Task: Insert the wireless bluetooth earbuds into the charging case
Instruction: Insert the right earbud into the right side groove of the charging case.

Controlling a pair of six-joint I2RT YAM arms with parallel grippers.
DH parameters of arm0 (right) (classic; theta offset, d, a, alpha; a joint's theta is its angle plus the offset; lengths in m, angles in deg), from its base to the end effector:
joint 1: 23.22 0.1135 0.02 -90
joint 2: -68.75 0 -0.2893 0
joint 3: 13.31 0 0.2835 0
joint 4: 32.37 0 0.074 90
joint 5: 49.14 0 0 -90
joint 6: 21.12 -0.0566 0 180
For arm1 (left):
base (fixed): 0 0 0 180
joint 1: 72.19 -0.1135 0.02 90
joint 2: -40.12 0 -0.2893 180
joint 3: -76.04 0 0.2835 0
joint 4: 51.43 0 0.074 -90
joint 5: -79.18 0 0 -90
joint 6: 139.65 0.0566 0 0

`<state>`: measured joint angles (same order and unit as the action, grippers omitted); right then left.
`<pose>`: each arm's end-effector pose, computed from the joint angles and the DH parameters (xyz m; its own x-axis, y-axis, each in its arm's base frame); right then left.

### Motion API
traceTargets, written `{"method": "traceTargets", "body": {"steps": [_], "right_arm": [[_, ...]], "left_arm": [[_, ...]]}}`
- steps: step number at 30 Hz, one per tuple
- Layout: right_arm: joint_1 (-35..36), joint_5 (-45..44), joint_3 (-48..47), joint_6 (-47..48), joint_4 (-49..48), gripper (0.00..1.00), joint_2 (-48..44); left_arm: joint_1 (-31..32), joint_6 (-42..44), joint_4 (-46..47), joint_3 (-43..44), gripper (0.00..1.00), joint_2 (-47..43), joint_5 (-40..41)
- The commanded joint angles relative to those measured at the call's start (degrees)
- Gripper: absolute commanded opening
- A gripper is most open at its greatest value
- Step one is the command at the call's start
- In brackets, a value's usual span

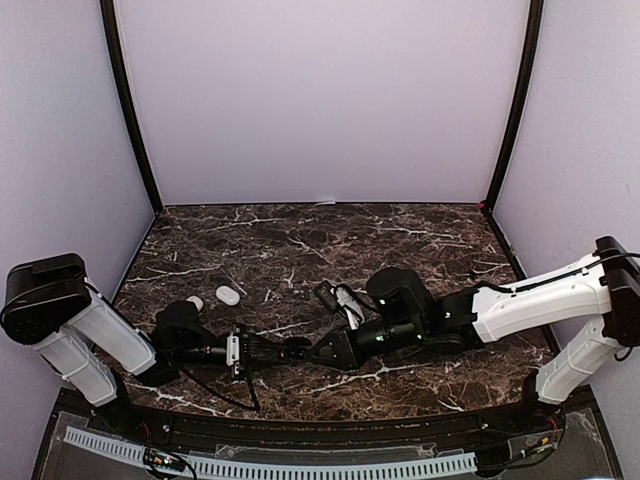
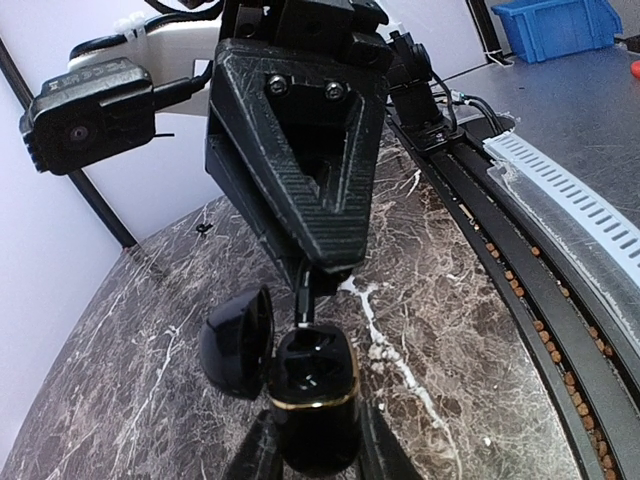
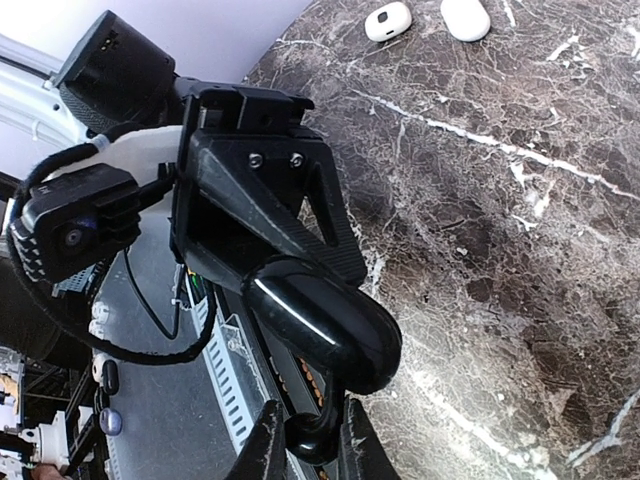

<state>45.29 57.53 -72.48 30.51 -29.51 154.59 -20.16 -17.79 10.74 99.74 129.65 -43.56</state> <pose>0.1182 0.3446 0.2116 -0.7516 -0.2859 -0.5944 -0.6585 0.3777 0.6510 0.1328 -0.2199 0.1364 0.4919 0.0913 -0.8658 0.8660 0.0516 0.4974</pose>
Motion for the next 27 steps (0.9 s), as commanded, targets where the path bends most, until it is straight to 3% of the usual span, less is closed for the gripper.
{"method": "traceTargets", "body": {"steps": [1, 27], "right_arm": [[0.43, -1.04, -1.63, -1.22, 0.84, 0.04, 1.19], [-1.46, -1.75, -7.32, -6.13, 11.82, 0.03, 7.56]], "left_arm": [[0.42, 1.09, -0.56, 0.58, 0.0, -1.66, 0.4], [2.93, 5.48, -5.4, 2.52, 0.0, -0.03, 5.76]]}}
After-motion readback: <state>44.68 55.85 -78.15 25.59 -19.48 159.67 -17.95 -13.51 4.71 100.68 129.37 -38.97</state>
